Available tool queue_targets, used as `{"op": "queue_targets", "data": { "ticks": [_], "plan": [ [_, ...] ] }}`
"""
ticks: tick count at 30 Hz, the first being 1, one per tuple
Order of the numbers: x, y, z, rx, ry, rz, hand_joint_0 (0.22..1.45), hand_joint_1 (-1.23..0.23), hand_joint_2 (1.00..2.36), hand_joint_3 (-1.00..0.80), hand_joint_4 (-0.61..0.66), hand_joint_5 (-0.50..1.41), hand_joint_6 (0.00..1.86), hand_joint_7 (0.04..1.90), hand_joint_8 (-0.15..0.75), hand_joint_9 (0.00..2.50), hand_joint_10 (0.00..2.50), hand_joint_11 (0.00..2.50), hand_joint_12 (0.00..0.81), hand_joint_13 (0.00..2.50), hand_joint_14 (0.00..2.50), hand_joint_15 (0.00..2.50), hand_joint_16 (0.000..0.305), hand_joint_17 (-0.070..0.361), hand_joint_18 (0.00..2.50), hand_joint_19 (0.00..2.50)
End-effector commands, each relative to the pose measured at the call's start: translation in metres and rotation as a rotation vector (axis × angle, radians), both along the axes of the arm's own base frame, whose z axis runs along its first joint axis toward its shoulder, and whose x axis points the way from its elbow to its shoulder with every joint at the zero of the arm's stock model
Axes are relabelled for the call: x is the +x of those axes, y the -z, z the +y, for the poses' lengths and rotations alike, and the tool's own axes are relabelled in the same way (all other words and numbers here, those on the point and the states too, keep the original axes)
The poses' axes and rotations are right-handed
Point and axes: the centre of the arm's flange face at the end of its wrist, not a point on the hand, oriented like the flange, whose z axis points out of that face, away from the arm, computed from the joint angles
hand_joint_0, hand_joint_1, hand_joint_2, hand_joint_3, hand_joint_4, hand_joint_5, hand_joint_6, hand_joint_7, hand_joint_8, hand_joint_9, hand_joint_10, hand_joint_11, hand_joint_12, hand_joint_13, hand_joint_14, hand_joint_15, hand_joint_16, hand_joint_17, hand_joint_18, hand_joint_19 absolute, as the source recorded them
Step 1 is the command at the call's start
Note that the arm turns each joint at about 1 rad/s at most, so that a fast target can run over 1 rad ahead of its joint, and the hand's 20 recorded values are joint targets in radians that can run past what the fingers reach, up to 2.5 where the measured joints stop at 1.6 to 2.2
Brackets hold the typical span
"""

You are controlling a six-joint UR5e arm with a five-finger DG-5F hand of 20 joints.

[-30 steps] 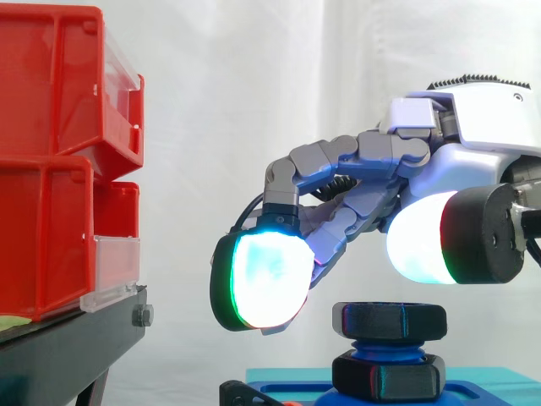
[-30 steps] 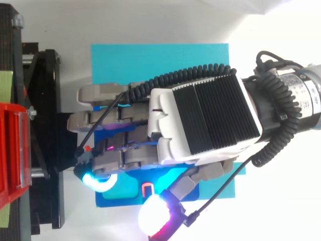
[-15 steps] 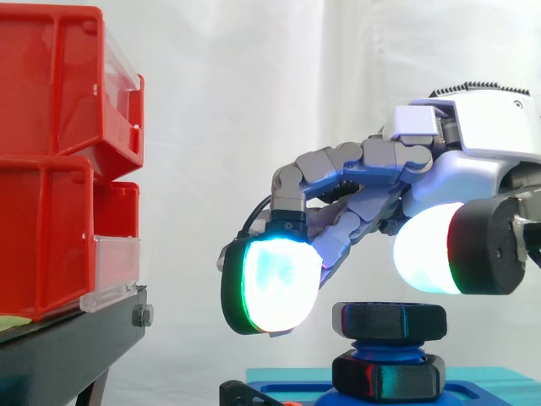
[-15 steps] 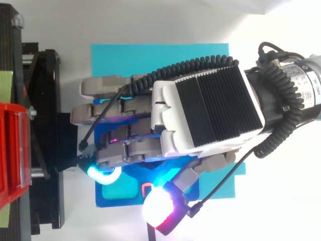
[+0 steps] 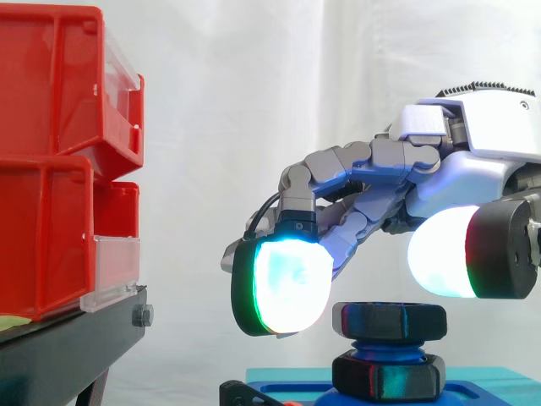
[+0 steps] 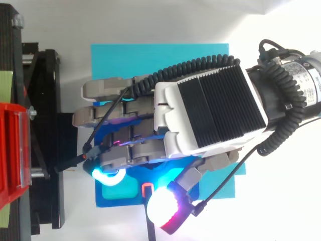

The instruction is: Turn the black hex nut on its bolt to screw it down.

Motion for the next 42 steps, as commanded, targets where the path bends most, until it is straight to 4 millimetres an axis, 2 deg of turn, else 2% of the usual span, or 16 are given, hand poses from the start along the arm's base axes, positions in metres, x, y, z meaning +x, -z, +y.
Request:
{"op": "queue_targets", "data": {
  "ticks": [1, 12, 16, 18, 20, 23, 42],
  "plan": [
    [-0.0004, 0.0012, 0.0007, -0.001, -0.008, 0.003, 0.51, -0.43, 1.00, -0.50, 0.20, -0.10, 0.50, 1.18, 0.233, 0.69, 0.01, 0.19, 0.275, 0.28, 0.00, 0.00, 0.030, 0.067, 0.00, 0.00],
    [-0.0011, 0.0015, 0.0006, -0.025, -0.016, -0.002, 0.52, -0.43, 1.00, -0.50, 0.20, -0.10, 0.50, 1.17, 0.232, 0.69, 0.01, 0.20, 0.274, 0.28, 0.00, 0.00, 0.030, 0.067, 0.00, 0.00],
    [-0.0010, 0.0015, 0.0017, -0.029, -0.017, -0.003, 0.52, -0.43, 1.00, -0.50, 0.20, -0.10, 0.51, 1.24, 0.236, 0.70, 0.01, 0.20, 0.275, 0.29, 0.00, 0.00, 0.030, 0.067, 0.00, 0.00],
    [-0.0012, 0.0015, 0.0007, -0.029, -0.017, -0.003, 0.52, -0.44, 1.00, -0.50, 0.20, -0.11, 0.55, 1.19, 0.236, 0.69, 0.01, 0.21, 0.275, 0.29, 0.00, 0.00, 0.030, 0.068, 0.00, 0.00],
    [-0.0013, 0.0015, 0.0010, -0.031, -0.020, -0.004, 0.52, -0.44, 1.00, -0.50, 0.21, -0.13, 0.64, 1.02, 0.236, 0.69, 0.01, 0.22, 0.278, 0.29, 0.00, 0.01, 0.030, 0.068, 0.00, 0.01],
    [-0.0014, 0.0015, 0.0014, -0.031, -0.024, -0.004, 0.52, -0.44, 1.00, -0.50, 0.22, -0.14, 0.65, 0.99, 0.239, 0.69, 0.01, 0.22, 0.279, 0.29, 0.00, 0.01, 0.031, 0.069, 0.00, 0.01],
    [-0.0035, 0.0025, -0.0024, -0.046, -0.036, 0.001, 0.52, -0.44, 1.00, -0.50, 0.22, -0.14, 0.67, 0.98, 0.241, 0.69, 0.01, 0.23, 0.279, 0.29, 0.00, 0.00, 0.031, 0.069, 0.00, 0.01]
  ]
}}
